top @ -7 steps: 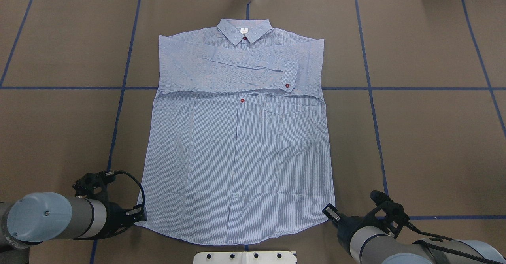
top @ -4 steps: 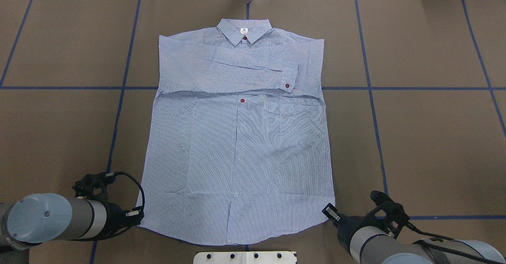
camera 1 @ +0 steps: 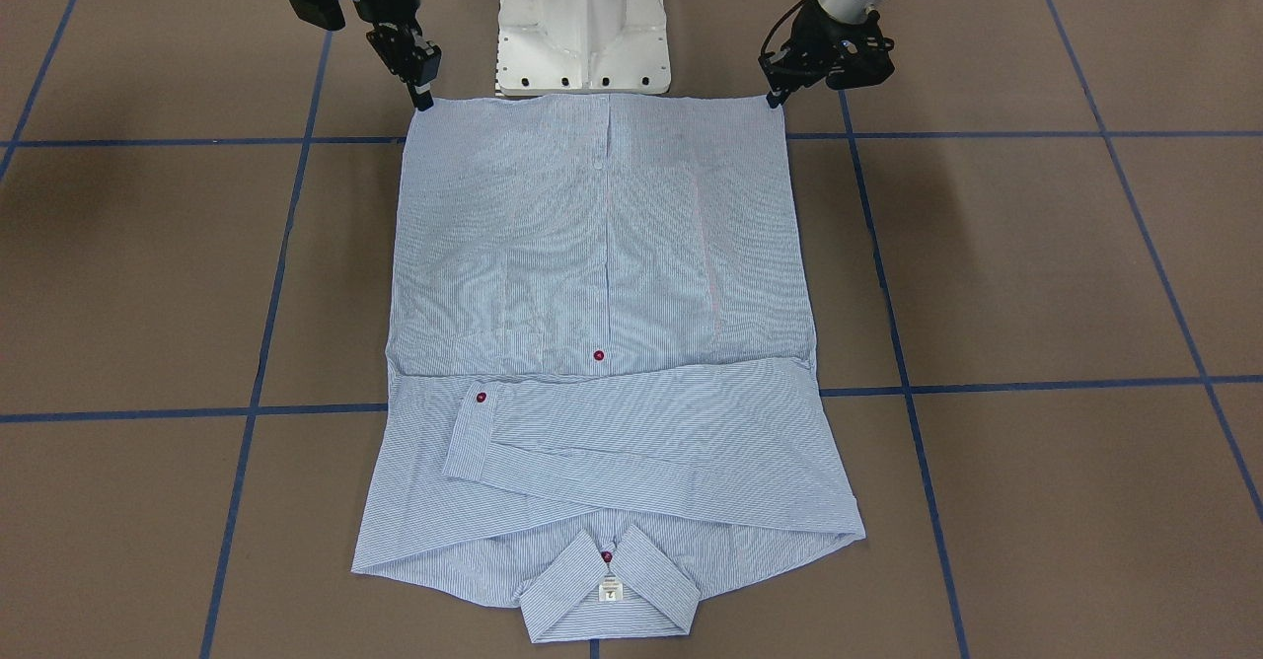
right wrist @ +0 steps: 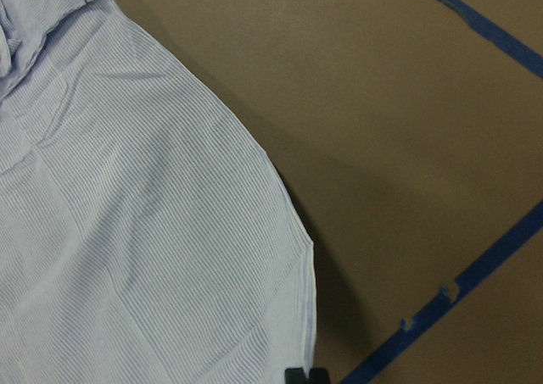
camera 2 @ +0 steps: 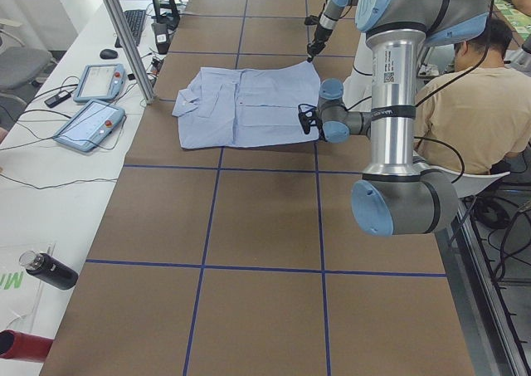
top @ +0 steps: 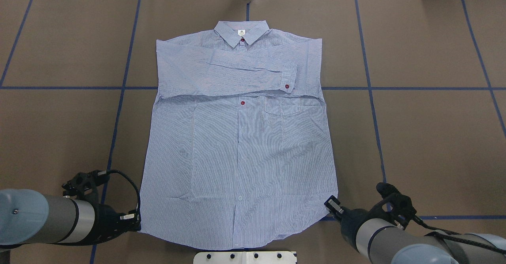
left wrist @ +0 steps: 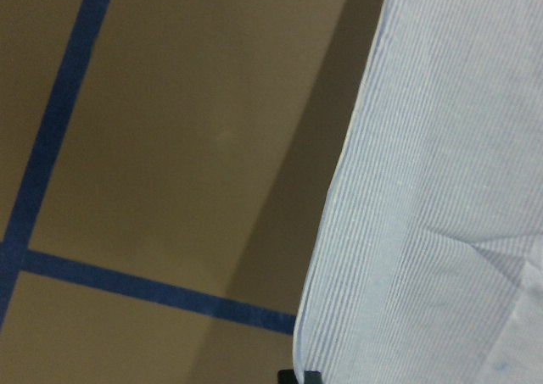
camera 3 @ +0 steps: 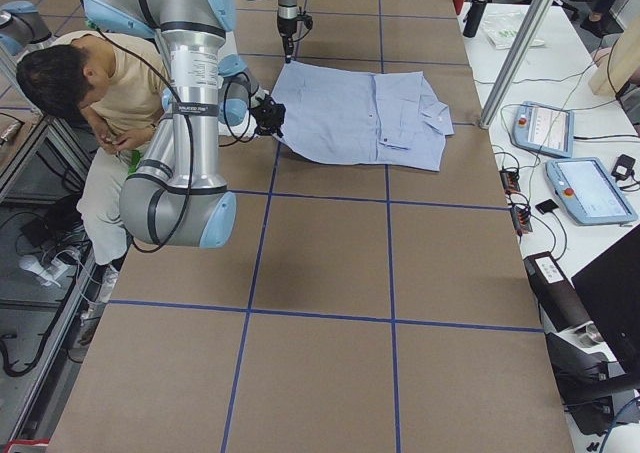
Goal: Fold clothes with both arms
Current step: 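Move the left gripper to the hem corner and grasp both hem corners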
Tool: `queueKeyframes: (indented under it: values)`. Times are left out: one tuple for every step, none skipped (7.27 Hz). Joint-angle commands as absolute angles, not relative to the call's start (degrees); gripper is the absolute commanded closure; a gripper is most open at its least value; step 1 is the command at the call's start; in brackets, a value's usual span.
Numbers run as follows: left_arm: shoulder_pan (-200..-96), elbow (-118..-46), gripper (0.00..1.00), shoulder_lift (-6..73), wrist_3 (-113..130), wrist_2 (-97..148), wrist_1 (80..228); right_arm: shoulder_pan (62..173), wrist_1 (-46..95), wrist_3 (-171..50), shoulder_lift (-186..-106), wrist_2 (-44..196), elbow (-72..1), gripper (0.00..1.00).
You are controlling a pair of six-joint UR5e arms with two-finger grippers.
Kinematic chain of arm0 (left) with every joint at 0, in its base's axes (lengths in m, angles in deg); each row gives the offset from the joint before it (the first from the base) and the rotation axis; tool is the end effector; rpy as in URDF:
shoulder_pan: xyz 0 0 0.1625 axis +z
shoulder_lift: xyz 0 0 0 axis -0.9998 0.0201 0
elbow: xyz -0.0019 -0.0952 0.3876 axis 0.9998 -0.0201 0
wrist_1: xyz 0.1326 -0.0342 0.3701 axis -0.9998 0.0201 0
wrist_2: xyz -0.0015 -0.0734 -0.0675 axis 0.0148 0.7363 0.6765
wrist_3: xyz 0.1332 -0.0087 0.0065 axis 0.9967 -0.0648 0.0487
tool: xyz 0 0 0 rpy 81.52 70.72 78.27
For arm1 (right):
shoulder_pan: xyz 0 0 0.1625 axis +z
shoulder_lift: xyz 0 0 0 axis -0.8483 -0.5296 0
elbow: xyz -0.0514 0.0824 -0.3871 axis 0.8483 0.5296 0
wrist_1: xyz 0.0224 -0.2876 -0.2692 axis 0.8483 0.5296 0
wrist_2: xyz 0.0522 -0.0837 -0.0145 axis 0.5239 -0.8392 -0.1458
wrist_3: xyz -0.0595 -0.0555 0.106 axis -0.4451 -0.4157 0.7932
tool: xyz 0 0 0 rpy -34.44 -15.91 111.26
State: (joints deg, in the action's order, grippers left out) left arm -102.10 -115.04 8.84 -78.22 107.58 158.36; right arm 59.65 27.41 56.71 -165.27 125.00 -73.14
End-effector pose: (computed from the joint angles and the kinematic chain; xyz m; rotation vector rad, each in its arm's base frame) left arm 0.4175 -0.2025 0.3594 -0.2056 1.0418 -0.2698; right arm -0.4392 -0.1878 0.3153 -0.0489 -0.9809 0.8759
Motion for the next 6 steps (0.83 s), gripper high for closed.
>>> queueKeyframes:
  values:
    - [-107.1,-118.33,1.0,8.79,-78.05,114.32,158.38,65.74,27.79,55.79,-166.0,131.5,-74.21,1.0]
    - [-110.78,-118.34,1.0,9.74,-77.44,117.14,158.46,67.67,27.88,55.35,-165.57,133.17,-74.21,1.0]
    - [-113.08,-118.25,1.0,10.19,-77.26,117.26,158.46,70.21,27.88,54.47,-165.13,135.62,-74.21,1.0]
    - [-115.54,-117.99,1.0,11.67,-77.18,117.34,158.38,73.37,27.79,52.98,-164.95,138.61,-74.3,1.0]
    - [-116.87,-117.9,1.0,12.47,-77.26,117.35,158.29,74.8,27.79,52.71,-164.69,139.94,-74.38,1.0]
    - [-118.36,-117.81,1.0,13.35,-77.18,117.35,158.29,75.51,27.88,52.62,-164.77,140.04,-74.99,1.0]
